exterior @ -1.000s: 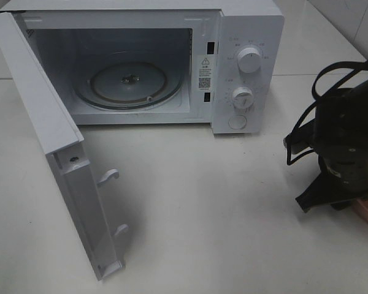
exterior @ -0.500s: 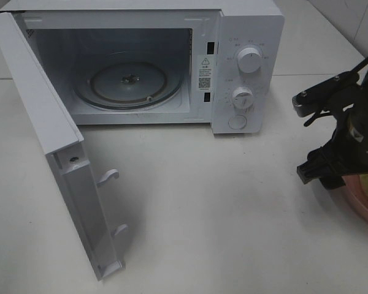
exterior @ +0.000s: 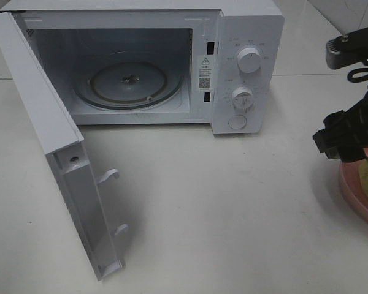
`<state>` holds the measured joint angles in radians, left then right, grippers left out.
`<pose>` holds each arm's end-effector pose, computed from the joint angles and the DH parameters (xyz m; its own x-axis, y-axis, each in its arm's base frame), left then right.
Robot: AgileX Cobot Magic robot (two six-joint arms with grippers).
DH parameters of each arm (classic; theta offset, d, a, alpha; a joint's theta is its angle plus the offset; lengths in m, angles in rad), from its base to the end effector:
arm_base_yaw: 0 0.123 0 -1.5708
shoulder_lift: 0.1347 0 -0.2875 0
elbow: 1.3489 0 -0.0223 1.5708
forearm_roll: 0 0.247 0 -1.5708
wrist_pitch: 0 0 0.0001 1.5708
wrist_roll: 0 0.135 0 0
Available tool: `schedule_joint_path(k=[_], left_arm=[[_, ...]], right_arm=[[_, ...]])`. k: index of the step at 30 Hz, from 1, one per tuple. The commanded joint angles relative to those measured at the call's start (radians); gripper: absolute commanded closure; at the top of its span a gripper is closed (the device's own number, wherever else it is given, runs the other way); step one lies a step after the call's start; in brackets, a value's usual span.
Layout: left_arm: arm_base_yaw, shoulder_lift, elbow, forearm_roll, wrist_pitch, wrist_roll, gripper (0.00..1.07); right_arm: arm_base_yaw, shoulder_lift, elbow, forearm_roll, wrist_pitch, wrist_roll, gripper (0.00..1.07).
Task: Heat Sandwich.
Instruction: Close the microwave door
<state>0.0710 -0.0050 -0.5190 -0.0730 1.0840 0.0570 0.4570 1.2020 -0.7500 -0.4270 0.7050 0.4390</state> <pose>0.0249 -0.0070 0.2589 -0.4534 -0.0094 -0.8912 -0.0032 1.0000 -0.0090 0.2310 0.0732 0.2243 -0.7937 -0.2773 -0.5414 -0.2175 0.9606 -0.1732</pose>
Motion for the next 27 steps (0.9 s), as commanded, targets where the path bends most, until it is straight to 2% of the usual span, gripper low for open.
schedule_joint_path(k=[1,5,9,23,27], left_arm=[[0.004,-0.005,0.001,0.0,-0.013,-0.002,0.09],[0.004,-0.005,0.001,0.0,-0.013,-0.002,0.09],[0.004,-0.005,0.001,0.0,-0.013,-0.002,0.09],[0.004,-0.005,0.001,0.0,-0.013,-0.002,0.09],[0.004,-0.005,0.001,0.0,-0.013,-0.002,0.09]], right_arm=[[-0.001,-0.05,0.002,0.066,0.021,-0.071,0.32],[-0.001,-0.141,0.002,0.193,0.083,-0.174,0.32],[-0.001,-0.193,0.002,0.253,0.161,-0.242,0.32],[-0.001,-0.382,0.002,0.302,0.366,-0.278,0.32],[-0.001,-0.512,0.002,0.303,0.409,-0.278,0.32]])
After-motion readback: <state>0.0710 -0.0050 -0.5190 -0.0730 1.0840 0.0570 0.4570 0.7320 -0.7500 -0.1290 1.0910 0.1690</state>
